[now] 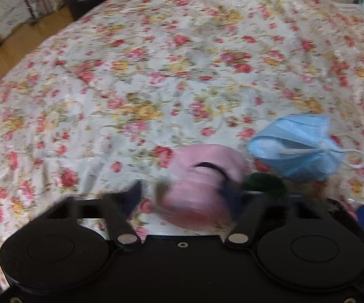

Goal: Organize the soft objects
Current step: 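Carry the pink plush and leopard-print bag toward the gold tray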

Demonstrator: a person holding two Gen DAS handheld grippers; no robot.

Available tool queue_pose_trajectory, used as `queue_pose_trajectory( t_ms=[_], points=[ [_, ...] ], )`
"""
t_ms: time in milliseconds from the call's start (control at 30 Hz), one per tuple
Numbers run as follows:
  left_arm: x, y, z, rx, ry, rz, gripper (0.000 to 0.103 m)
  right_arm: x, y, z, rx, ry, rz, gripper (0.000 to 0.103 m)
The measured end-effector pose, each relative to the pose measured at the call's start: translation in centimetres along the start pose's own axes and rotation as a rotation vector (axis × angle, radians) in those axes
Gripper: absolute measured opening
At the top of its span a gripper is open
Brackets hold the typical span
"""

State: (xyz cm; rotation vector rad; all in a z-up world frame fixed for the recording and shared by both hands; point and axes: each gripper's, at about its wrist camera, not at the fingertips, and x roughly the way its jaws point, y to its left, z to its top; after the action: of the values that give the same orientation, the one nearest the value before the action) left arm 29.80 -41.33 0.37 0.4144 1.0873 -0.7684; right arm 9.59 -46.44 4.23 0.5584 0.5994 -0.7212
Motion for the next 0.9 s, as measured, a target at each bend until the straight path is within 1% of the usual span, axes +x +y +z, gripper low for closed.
queue_pose_trajectory(
  t_ms=[33, 67, 100, 167, 267, 367, 500, 600, 733, 900],
  points=[
    [-0.2, 0.1, 0.0, -0.012, 0.003, -0.015, 0.044, 0.0, 0.0, 0.0, 0.0, -0.004, 0.002, 0.05],
    [-0.5, 0.2, -0.1, -0.026, -0.001, -0.012, 0.04, 0.0, 0.0, 0.0, -0.001, -0.006, 0.002, 0.05],
    [-0.8, 0.3, -0.1, -0.031, -0.01, -0.004, 0.035, 0.0, -0.1, 0.0, -0.001, -0.006, 0.0, 0.05],
    [-1.4, 0.5, -0.2, -0.029, -0.029, 0.018, 0.032, 0.1, -0.1, 0.0, -0.001, -0.003, -0.001, 0.05],
    [-2.5, 1.1, -0.6, -0.047, -0.043, 0.056, 0.032, 0.2, 0.1, -0.1, -0.008, -0.008, -0.002, 0.05],
    [-4.3, 2.2, -1.2, -0.078, -0.052, 0.046, 0.032, 0.3, 0.3, -0.2, -0.025, -0.014, -0.013, 0.05],
    [-7.6, 3.5, -2.1, -0.1, -0.098, 0.06, 0.032, 0.5, 0.7, -0.3, -0.043, -0.009, -0.02, 0.05],
    [-10.7, 4.9, -3.1, -0.123, -0.137, 0.072, 0.032, 0.4, 1.4, -0.5, -0.076, -0.021, -0.034, 0.05],
    [-14.9, 7.4, -5.2, -0.16, -0.19, 0.097, 0.032, 0.3, 2.0, -0.8, -0.103, -0.028, -0.045, 0.05],
    [-19.5, 11.3, -9.6, -0.221, -0.235, 0.179, 0.032, -0.4, 2.6, -1.2, -0.131, -0.057, -0.039, 0.05]
  ],
)
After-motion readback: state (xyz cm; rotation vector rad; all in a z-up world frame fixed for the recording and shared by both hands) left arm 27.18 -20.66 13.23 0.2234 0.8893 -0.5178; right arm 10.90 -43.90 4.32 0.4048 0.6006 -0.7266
